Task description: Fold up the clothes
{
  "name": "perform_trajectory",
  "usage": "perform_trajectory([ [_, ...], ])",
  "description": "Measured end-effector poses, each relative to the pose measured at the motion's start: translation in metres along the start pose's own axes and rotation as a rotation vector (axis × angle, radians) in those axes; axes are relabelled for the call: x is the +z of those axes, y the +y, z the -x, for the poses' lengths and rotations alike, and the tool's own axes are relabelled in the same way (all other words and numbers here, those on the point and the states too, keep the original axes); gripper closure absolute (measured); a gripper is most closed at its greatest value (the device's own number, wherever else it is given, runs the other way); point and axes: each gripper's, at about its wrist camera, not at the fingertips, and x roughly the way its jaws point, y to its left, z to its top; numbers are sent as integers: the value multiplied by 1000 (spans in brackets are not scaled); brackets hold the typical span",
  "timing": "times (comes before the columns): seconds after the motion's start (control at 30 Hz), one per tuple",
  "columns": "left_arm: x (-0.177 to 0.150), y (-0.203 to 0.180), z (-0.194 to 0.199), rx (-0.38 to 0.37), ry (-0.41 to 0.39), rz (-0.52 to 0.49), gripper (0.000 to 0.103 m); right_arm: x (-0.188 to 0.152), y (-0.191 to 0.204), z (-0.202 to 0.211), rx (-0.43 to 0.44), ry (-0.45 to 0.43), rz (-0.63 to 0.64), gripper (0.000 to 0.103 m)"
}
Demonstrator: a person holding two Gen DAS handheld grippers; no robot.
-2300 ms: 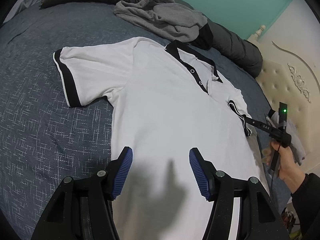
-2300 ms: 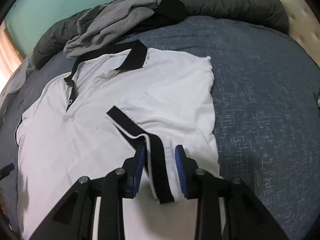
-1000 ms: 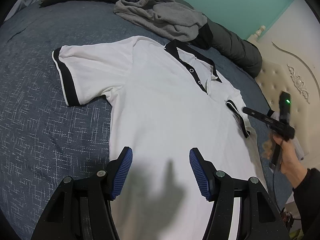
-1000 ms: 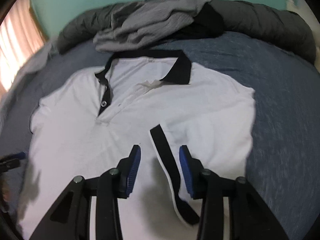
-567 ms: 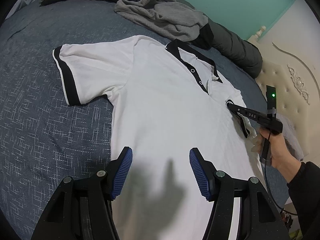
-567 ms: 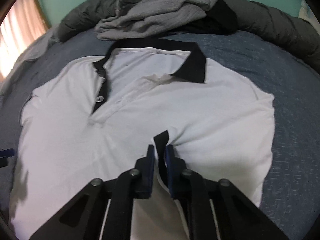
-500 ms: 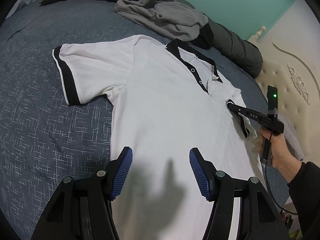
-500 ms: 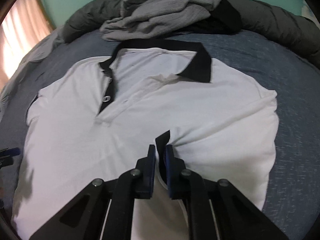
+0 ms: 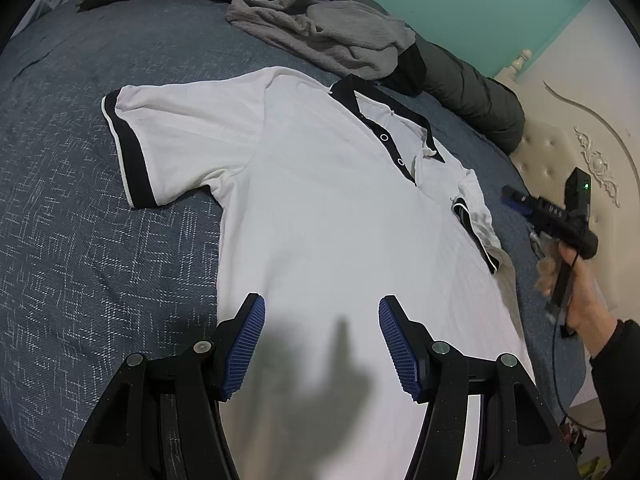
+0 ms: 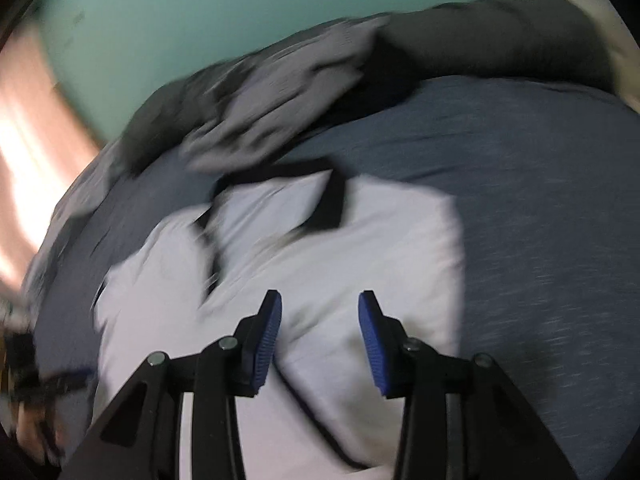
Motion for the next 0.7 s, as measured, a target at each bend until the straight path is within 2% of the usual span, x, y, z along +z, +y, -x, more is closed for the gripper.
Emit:
perform_trajectory([
  [0.13,0,0,0,3,-4,-3,39,26,-37,-10,-92,-12,-125,63],
  [0.23,0,0,-3,9,2,-6,39,42,-50,-31,-143,32,-156,63],
  [0.37,-2,2,-8,17,14,-8,39,59,-53,-54,-164,58,-138,63],
  [0.47,-3,4,-10,24,18,-12,39,71,-52,-81,-219,133,-99,63],
  [0.6,-3,6,-13,27,25,-15,39,79,-60,-101,-293,178,-85,63],
  [0.7,-3,6,-14,29,29,-23,39,83,-65,-112,-303,198,-81,66],
])
